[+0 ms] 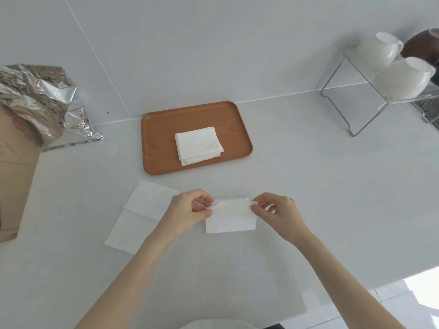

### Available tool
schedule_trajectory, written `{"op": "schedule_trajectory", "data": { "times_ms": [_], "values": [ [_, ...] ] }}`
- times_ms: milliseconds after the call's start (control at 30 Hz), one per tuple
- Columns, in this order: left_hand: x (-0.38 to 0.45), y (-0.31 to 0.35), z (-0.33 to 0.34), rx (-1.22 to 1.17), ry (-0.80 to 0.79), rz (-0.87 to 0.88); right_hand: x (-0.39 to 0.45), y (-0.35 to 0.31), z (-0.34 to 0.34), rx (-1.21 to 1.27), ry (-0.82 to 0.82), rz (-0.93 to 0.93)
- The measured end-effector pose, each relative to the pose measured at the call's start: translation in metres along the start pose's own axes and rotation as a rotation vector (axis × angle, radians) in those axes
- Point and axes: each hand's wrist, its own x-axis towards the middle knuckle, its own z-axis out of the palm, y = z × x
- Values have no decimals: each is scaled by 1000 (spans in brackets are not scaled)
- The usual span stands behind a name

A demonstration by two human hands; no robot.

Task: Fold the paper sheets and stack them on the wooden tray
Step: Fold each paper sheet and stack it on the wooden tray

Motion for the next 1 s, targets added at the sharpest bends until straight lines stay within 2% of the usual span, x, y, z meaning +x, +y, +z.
{"op": "schedule_trajectory", "data": {
  "times_ms": [300,500,700,800,900,1000],
  "values": [
    [22,-19,16,119,27,-75,28,23,26,-99,-3,136],
    [28,-24,22,332,32,28,39,25,36,-280,22,176],
    [21,-21,25,495,30,56,33,22,32,-393,-4,41],
    [13,-16,29,522,-65,143,23,21,24,-421,-113,-80],
    [3,-16,39,607,-164,168,9,23,22,-532,-246,-124],
    [-4,-21,46,662,-179,176,-2,26,26,-603,-270,-158]
  ]
}}
